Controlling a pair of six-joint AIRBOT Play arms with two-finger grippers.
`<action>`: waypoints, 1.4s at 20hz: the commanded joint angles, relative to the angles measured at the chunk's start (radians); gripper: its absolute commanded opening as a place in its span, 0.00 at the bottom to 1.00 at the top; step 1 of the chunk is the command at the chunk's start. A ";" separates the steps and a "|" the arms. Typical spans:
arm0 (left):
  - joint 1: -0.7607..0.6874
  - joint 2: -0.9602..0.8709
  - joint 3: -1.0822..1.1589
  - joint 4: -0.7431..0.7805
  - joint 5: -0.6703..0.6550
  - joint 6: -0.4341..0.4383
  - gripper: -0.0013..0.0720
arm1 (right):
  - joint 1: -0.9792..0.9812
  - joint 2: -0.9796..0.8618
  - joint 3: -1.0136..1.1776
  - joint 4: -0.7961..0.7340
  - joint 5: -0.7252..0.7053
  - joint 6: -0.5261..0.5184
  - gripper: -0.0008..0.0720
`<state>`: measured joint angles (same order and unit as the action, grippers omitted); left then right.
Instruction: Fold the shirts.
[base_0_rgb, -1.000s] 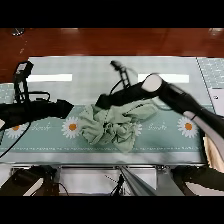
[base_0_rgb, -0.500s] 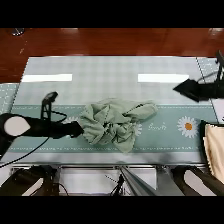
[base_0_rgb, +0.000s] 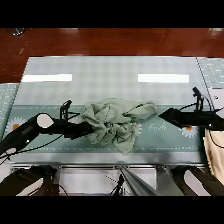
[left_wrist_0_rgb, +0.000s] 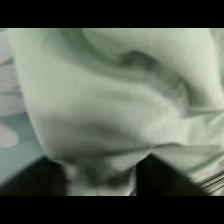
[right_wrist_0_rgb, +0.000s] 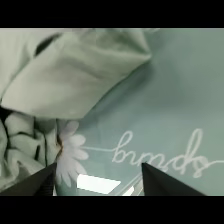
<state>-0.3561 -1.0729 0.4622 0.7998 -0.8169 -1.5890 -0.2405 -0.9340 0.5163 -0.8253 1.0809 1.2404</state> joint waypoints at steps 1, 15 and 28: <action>-0.011 -0.075 0.021 -0.143 0.072 0.138 0.05 | 0.127 0.003 -0.050 0.000 -0.028 0.041 0.86; 0.000 -0.068 0.183 -0.142 -0.014 0.168 0.05 | 0.648 -0.162 -0.071 0.156 -0.244 0.144 0.86; 0.099 0.159 0.484 -0.146 0.060 0.212 0.05 | 0.377 -0.160 0.722 -0.046 0.002 0.142 0.05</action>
<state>-0.2935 -0.9951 0.8085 0.6563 -0.8272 -1.3933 0.2516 -1.1206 0.9230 -0.7540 0.9665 1.3315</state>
